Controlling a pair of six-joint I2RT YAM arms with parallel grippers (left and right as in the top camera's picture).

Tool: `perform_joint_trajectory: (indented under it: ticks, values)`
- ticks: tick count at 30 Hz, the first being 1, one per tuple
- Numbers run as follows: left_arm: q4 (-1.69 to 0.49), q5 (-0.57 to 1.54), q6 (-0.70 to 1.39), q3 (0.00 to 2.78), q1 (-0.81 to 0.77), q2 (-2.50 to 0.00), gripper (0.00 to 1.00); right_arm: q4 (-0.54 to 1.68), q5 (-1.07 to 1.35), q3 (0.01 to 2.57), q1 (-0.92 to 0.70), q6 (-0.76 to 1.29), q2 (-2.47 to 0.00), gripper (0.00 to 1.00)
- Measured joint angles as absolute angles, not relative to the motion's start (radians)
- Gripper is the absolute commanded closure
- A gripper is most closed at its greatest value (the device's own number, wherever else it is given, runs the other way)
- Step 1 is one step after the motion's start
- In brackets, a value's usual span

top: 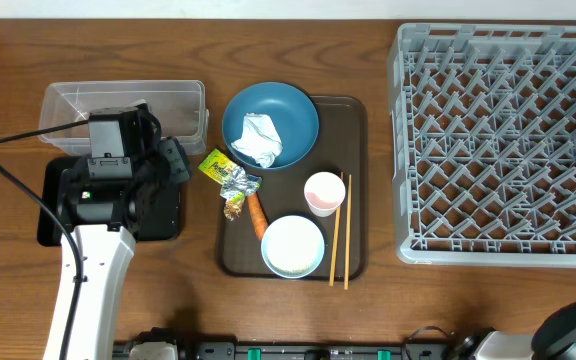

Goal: Sort waste into correct bins and load items into the dishwasher rack
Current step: 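Place the blue cup upside down in the dish rack with right gripper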

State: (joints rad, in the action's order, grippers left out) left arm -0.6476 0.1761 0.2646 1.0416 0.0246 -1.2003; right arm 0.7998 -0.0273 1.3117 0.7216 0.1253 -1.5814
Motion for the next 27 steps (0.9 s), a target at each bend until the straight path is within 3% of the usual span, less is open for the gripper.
perform_joint_trajectory:
  ticks: [17,19,20,22,24,27]
  values:
    - [-0.648,0.176,0.265,1.042,0.025,-1.2,0.67,0.672,0.009,1.312,0.721,0.15,-1.701,0.59]
    - [-0.648,0.176,0.265,1.042,0.025,-1.2,0.68,0.658,0.017,1.312,0.72,0.15,-1.728,0.48]
    - [-0.648,0.176,0.265,1.042,0.025,-1.2,0.68,0.652,0.019,1.312,0.719,0.15,-1.736,0.33]
    - [-0.648,0.176,0.265,1.042,0.025,-1.2,0.65,0.637,0.025,1.312,0.719,0.157,-1.752,0.13]
    - [-0.649,0.176,0.262,1.042,0.025,-1.2,0.63,0.633,0.031,1.312,0.719,0.156,-1.761,0.05]
    - [-0.65,0.176,0.262,1.042,0.025,-1.2,0.62,0.628,0.049,1.312,0.719,0.158,-1.758,0.01]
